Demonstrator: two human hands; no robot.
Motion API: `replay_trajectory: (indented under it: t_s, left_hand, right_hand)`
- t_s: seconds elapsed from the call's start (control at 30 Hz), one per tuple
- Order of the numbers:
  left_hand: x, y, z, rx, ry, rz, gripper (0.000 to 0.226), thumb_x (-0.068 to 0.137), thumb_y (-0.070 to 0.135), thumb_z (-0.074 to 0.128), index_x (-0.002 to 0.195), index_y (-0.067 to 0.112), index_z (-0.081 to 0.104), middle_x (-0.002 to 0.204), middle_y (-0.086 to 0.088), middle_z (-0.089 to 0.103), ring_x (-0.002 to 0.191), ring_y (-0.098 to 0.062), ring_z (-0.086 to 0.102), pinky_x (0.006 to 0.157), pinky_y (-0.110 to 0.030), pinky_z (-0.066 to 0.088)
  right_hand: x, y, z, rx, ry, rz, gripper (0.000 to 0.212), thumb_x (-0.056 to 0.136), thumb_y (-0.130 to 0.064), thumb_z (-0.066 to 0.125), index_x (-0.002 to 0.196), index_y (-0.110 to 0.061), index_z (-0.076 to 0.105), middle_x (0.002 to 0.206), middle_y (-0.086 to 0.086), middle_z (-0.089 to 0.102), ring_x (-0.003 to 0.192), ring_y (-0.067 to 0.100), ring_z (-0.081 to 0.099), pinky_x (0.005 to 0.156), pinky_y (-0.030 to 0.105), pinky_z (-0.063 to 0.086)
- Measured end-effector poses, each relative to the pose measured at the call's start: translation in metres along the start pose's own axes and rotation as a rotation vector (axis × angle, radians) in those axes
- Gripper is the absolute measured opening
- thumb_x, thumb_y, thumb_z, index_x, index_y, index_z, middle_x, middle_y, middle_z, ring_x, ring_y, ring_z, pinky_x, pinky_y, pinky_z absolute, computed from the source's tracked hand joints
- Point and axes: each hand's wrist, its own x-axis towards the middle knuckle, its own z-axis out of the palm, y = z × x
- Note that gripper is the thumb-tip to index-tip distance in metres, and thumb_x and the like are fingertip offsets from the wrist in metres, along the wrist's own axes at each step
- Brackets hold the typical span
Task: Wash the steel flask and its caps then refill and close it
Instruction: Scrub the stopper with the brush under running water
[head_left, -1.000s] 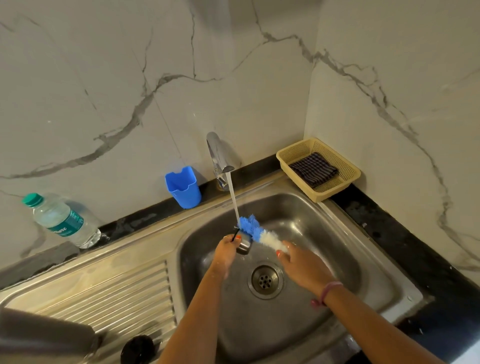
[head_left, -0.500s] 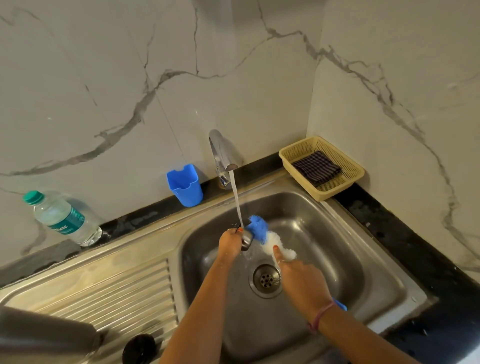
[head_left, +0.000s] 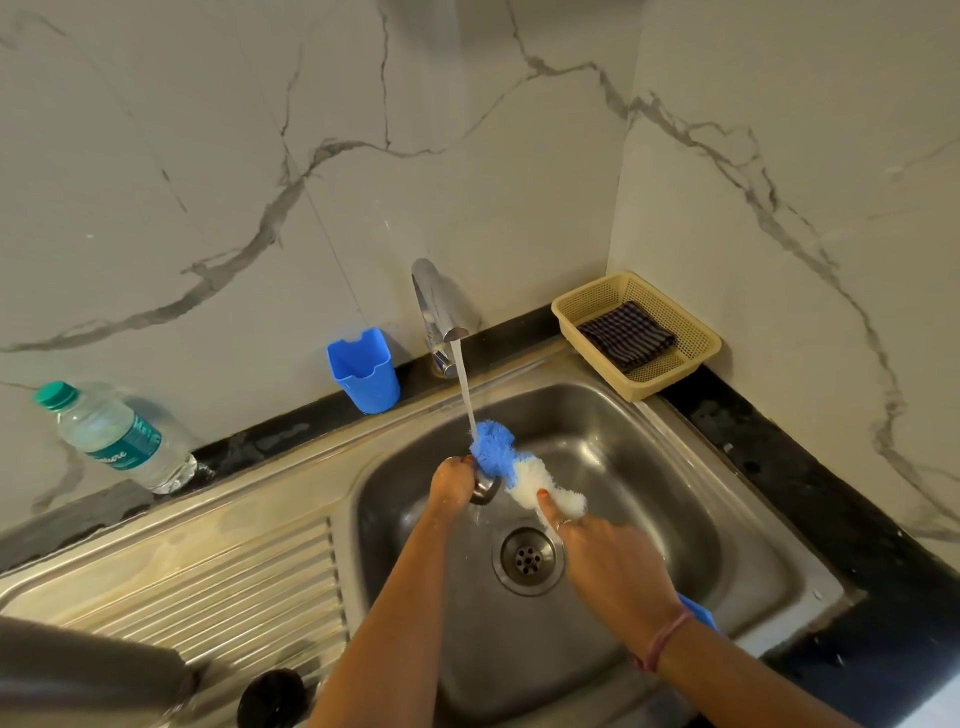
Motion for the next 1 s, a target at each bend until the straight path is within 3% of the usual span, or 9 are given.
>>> replay_trajectory:
  t_s: [0.07, 0.13, 0.27, 0.33, 0.47, 0.67, 0.77, 0.9, 1.0]
  left_hand:
    - [0.001, -0.001, 0.003, -0.039, -0.006, -0.015, 0.024, 0.101, 0.016, 0.045, 0.094, 0.002, 0.064, 0.096, -0.016, 0.066, 0.077, -0.018, 0.058, 0.064, -0.025, 0.043]
    - [-0.001, -0.001, 0.007, -0.089, -0.001, -0.033, 0.029, 0.101, 0.018, 0.046, 0.107, -0.003, 0.065, 0.095, -0.016, 0.067, 0.078, -0.019, 0.059, 0.067, -0.025, 0.044]
    - [-0.002, 0.001, 0.005, -0.136, 0.024, 0.001, 0.025, 0.102, 0.011, 0.041, 0.104, -0.002, 0.062, 0.087, -0.011, 0.06, 0.068, -0.014, 0.056, 0.054, -0.019, 0.043]
    - [-0.001, 0.0, 0.004, -0.165, 0.031, 0.007, 0.027, 0.101, 0.01, 0.041, 0.107, -0.006, 0.062, 0.094, -0.013, 0.064, 0.078, -0.02, 0.062, 0.063, -0.023, 0.048]
    - [-0.005, 0.003, 0.009, -0.234, -0.001, 0.004, 0.028, 0.103, 0.019, 0.042, 0.113, 0.005, 0.065, 0.104, -0.016, 0.07, 0.1, -0.03, 0.067, 0.094, -0.042, 0.053]
    - [-0.012, 0.004, 0.004, -0.29, 0.004, -0.003, 0.025, 0.103, 0.021, 0.044, 0.104, 0.007, 0.065, 0.102, -0.015, 0.071, 0.095, -0.028, 0.069, 0.088, -0.04, 0.053]
    - [-0.014, 0.006, 0.007, -0.348, 0.003, -0.034, 0.023, 0.101, 0.022, 0.047, 0.103, 0.008, 0.066, 0.098, -0.013, 0.069, 0.099, -0.028, 0.067, 0.099, -0.044, 0.051]
    - [-0.013, 0.008, 0.004, -0.379, 0.016, -0.031, 0.03, 0.101, 0.025, 0.043, 0.103, 0.006, 0.067, 0.103, -0.017, 0.072, 0.097, -0.029, 0.068, 0.097, -0.047, 0.053]
    - [-0.02, 0.012, 0.005, -0.405, 0.003, -0.01, 0.027, 0.099, 0.025, 0.044, 0.101, 0.01, 0.066, 0.111, -0.017, 0.07, 0.102, -0.028, 0.066, 0.1, -0.047, 0.051]
  right_hand:
    - [0.003, 0.006, -0.001, -0.002, -0.009, 0.014, 0.069, 0.096, -0.005, 0.031, 0.153, -0.029, -0.001, 0.091, 0.004, 0.062, 0.067, 0.016, 0.05, 0.063, 0.031, 0.046]
    - [0.01, 0.013, -0.002, 0.014, -0.012, 0.05, 0.067, 0.098, -0.008, 0.031, 0.153, -0.03, 0.001, 0.098, 0.004, 0.065, 0.068, 0.015, 0.052, 0.063, 0.029, 0.046]
    - [0.001, 0.002, -0.002, 0.029, 0.004, -0.017, 0.069, 0.096, -0.007, 0.031, 0.152, -0.032, -0.002, 0.093, 0.002, 0.062, 0.068, 0.018, 0.056, 0.061, 0.032, 0.046]
    - [-0.002, 0.002, -0.003, 0.041, 0.004, -0.015, 0.071, 0.095, -0.006, 0.031, 0.152, -0.032, -0.002, 0.09, 0.001, 0.06, 0.068, 0.018, 0.054, 0.063, 0.033, 0.048]
    - [0.01, 0.013, -0.007, 0.018, 0.002, 0.059, 0.068, 0.097, -0.007, 0.03, 0.153, -0.031, 0.0, 0.097, 0.004, 0.065, 0.066, 0.015, 0.051, 0.061, 0.028, 0.045]
    - [0.005, 0.007, -0.003, 0.011, 0.015, -0.008, 0.067, 0.097, -0.005, 0.029, 0.153, -0.029, -0.001, 0.097, 0.003, 0.065, 0.066, 0.015, 0.054, 0.062, 0.031, 0.049]
    - [0.015, 0.013, -0.005, 0.01, 0.029, 0.038, 0.063, 0.1, -0.01, 0.031, 0.153, -0.028, 0.003, 0.096, 0.003, 0.066, 0.065, 0.013, 0.053, 0.064, 0.028, 0.051]
    - [0.008, -0.001, -0.005, 0.011, 0.027, -0.053, 0.066, 0.099, -0.007, 0.03, 0.152, -0.029, -0.002, 0.099, 0.004, 0.064, 0.067, 0.016, 0.054, 0.06, 0.031, 0.047]
    - [0.015, 0.013, -0.004, 0.052, 0.033, 0.006, 0.065, 0.1, -0.011, 0.032, 0.153, -0.032, 0.0, 0.098, 0.002, 0.065, 0.074, 0.015, 0.063, 0.066, 0.029, 0.052]
